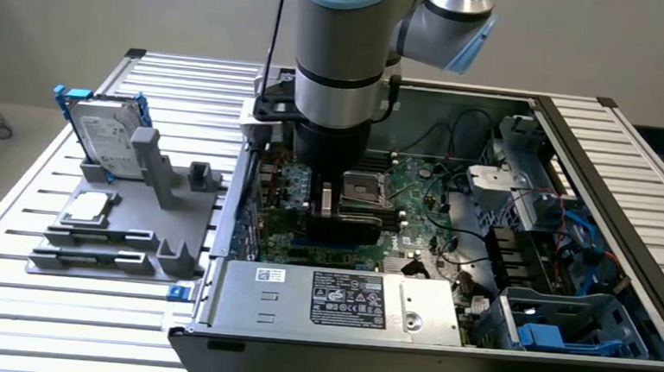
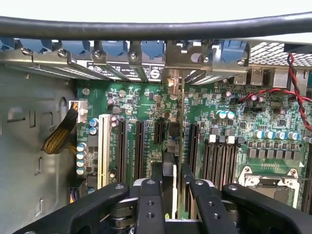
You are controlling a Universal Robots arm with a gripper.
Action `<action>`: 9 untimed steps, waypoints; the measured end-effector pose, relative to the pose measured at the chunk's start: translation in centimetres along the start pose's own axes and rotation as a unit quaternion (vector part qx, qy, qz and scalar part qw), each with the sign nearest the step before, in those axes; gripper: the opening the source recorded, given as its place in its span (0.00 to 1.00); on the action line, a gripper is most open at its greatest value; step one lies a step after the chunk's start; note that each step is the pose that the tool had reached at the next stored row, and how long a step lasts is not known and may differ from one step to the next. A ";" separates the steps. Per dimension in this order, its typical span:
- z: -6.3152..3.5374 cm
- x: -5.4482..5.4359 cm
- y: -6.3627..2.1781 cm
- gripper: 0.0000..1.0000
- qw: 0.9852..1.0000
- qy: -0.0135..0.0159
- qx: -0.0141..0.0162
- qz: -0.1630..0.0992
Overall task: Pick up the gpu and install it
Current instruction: 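Insert the gpu into the slot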
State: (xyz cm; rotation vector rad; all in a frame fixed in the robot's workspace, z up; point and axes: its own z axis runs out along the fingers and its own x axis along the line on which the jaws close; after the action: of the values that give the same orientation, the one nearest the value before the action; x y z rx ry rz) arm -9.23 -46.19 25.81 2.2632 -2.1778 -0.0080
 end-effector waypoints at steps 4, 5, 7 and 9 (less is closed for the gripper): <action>-0.03 0.0 0.15 0.26 1.000 0.000 -0.002 0.009; -0.03 0.0 0.16 0.26 1.000 0.000 -0.002 0.010; -0.04 0.0 0.16 0.26 1.000 0.000 -0.002 0.012; -0.03 0.0 0.16 0.26 1.000 0.000 -0.003 0.012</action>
State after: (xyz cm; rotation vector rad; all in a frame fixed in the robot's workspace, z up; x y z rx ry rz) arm -9.39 -46.20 25.84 2.2333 -2.2021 -0.0136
